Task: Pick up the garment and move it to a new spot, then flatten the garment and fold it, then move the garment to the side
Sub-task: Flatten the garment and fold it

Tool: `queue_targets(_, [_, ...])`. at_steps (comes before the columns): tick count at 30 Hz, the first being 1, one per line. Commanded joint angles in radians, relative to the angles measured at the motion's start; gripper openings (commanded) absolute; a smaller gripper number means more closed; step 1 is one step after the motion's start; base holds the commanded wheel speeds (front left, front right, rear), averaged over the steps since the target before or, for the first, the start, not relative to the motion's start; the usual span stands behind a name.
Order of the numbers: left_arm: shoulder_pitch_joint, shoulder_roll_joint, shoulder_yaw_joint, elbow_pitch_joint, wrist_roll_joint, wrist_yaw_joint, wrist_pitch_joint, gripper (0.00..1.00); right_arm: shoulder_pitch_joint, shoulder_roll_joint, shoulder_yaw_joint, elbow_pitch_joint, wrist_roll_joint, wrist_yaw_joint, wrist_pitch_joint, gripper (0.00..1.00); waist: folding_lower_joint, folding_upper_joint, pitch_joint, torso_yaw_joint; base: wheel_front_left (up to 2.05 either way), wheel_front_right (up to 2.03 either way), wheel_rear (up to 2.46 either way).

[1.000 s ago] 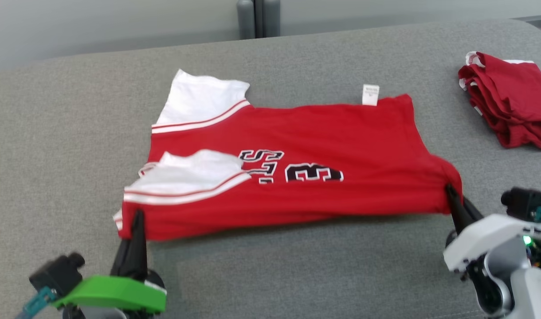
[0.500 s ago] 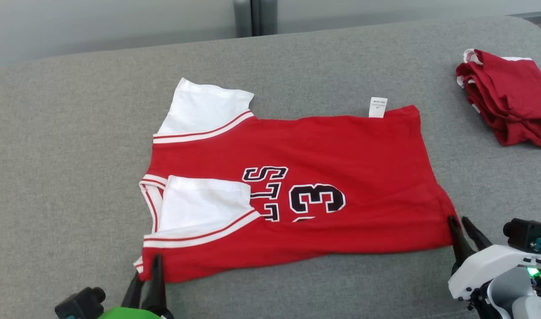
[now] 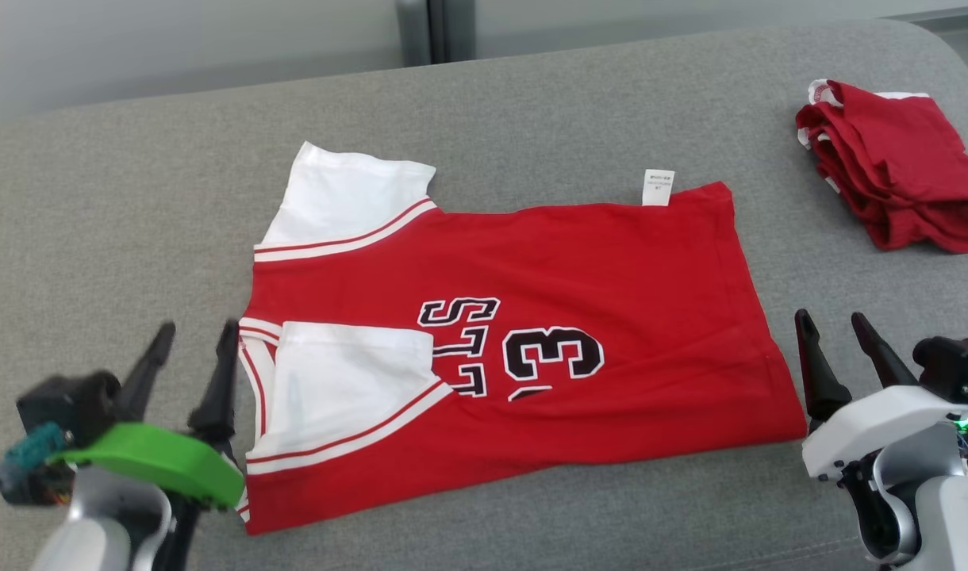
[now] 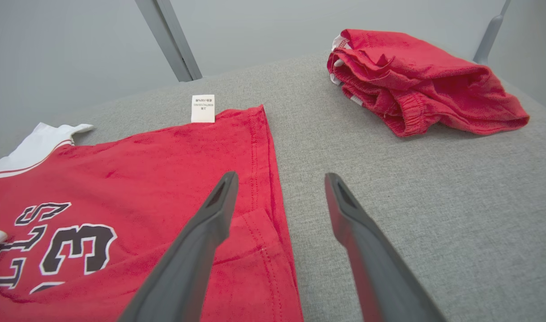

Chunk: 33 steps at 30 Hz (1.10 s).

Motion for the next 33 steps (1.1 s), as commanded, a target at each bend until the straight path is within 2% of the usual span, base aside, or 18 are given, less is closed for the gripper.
queue_targets(1, [-0.064,0.031,0.001,-0.018,0.021,-0.012,0.026,1.0,-0.022,-0.004,0.008,-0.008,-0.007,-0.001,0.005,1.0,0.0,0.0,0.017,-0.016,0.0,0.0,0.0])
queue_targets(7, [-0.366,0.122,-0.028,-0.036,0.017,-0.067,0.199,1.0,-0.125,-0.004,0.076,-0.024,-0.031,-0.001,0.025,1.0,0.0,0.0,0.09,-0.063,0.0,0.0,0.0])
queue_targets(14, [-0.644,0.195,-0.108,0.065,-0.01,-0.106,0.363,1.0,-0.242,-0.006,0.174,-0.001,-0.015,-0.001,0.019,1.0,0.0,0.0,0.209,-0.139,0.0,0.0,0.0])
queue_targets(17, [-0.715,0.205,-0.115,0.15,-0.047,-0.11,0.406,1.0,-0.279,-0.006,0.208,0.015,-0.01,-0.001,0.007,1.0,0.0,0.0,0.256,-0.168,0.0,0.0,0.0])
queue_targets(24, [-0.824,0.277,-0.164,0.32,-0.032,-0.114,0.452,1.0,-0.359,-0.01,0.267,0.056,0.004,-0.001,-0.025,1.0,0.0,0.0,0.356,-0.231,0.0,0.0,0.0])
queue_targets(33, [-0.877,0.323,-0.211,0.405,-0.065,-0.114,0.502,1.0,-0.422,-0.008,0.306,0.109,0.015,-0.001,-0.066,1.0,0.0,0.0,0.41,-0.261,0.0,0.0,0.0])
